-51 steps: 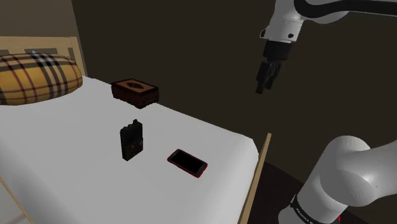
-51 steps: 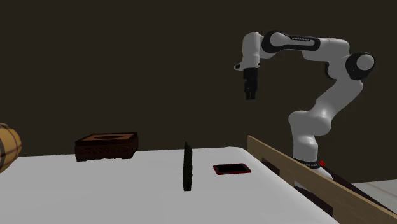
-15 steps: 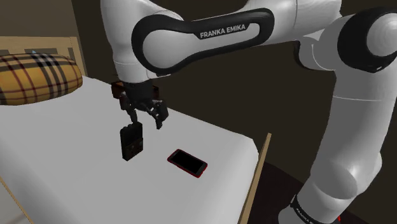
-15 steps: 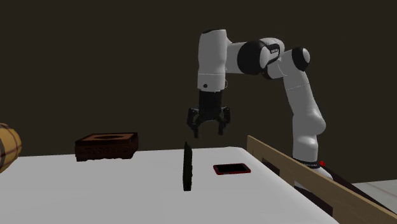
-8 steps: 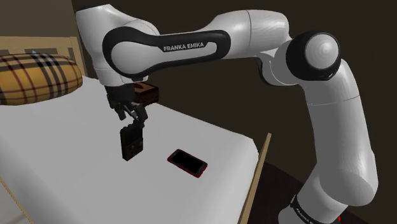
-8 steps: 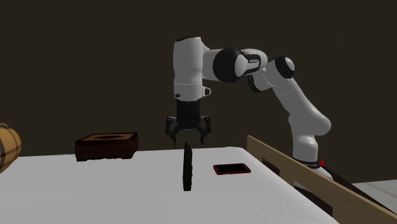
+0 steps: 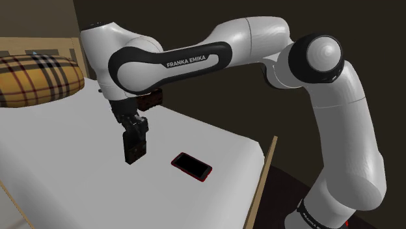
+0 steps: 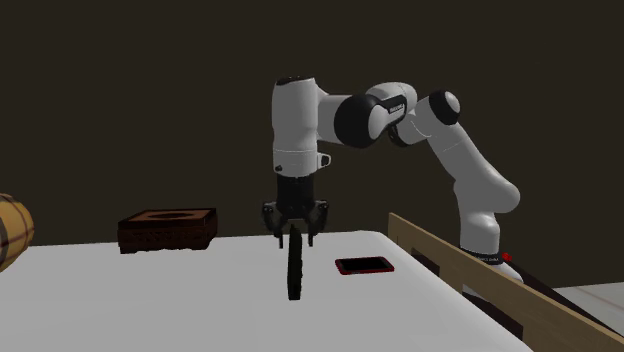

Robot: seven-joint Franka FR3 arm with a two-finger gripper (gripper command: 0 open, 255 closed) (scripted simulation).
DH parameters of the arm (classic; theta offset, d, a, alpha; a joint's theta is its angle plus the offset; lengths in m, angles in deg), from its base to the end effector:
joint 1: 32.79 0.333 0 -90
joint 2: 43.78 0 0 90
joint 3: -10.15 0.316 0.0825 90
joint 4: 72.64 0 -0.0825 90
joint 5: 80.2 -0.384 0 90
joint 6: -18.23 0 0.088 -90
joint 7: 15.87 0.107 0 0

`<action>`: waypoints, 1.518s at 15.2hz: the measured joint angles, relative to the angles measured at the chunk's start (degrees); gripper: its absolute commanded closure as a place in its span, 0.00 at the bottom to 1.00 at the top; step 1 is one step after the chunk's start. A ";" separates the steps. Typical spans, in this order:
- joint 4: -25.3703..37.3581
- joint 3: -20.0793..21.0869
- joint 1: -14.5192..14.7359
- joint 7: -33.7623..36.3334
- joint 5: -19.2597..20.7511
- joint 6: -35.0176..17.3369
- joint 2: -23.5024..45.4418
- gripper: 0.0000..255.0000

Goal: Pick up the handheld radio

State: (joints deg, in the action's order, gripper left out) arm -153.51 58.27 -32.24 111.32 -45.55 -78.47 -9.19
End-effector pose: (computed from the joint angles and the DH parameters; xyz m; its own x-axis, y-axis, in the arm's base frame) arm 0.5623 0.3857 0.4240 0.2425 -0.9499 0.1970 -0.9695 -0.2446 0.0138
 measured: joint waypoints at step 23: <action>9.17 0.48 2.33 -2.70 -1.06 8.81 -0.95 1.00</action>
State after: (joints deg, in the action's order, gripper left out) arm -144.34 58.75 -29.92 108.62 -46.61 -69.67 -10.14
